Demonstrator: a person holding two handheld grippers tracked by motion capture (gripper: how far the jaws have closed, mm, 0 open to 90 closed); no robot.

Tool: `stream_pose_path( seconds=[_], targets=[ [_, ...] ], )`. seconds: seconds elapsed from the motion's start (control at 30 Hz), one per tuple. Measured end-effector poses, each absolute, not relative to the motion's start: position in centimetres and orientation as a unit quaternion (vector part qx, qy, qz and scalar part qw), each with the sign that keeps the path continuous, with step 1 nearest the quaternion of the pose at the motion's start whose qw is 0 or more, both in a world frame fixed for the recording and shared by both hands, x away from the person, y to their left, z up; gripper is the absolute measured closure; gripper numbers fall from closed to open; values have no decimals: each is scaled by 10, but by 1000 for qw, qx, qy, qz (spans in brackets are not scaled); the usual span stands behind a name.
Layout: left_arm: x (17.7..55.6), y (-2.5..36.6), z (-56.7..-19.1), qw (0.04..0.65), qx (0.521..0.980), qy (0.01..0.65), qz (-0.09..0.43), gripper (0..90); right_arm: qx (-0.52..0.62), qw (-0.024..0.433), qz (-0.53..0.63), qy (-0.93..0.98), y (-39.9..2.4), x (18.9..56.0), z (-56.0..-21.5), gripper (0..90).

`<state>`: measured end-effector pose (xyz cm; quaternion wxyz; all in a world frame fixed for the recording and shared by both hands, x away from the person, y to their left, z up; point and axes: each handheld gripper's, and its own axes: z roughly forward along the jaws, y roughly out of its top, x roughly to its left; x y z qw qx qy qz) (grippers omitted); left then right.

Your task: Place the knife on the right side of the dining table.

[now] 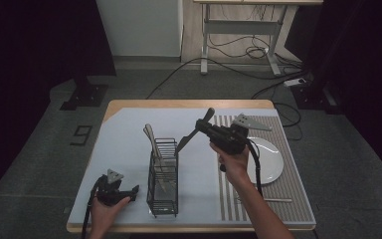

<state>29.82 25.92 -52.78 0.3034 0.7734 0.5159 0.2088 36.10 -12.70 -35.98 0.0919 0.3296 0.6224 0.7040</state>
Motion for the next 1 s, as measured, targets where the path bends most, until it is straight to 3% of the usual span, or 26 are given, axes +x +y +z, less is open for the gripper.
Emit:
stream_pose_path(
  seconds=[0.2, 0.27, 0.7, 1.0],
  targets=[
    [298, 259, -528, 304, 773, 516, 209, 89, 333, 96, 715, 607, -147, 356, -355, 838],
    [298, 259, -528, 303, 773, 516, 209, 89, 338, 72, 722, 600, -151, 356, -359, 838],
    [298, 259, -528, 303, 774, 516, 209, 89, 401, 89, 678, 610, -166, 381, -398, 837],
    [298, 259, -528, 303, 773, 516, 208, 89, 418, 108, 663, 612, -172, 389, -406, 837]
  ],
)
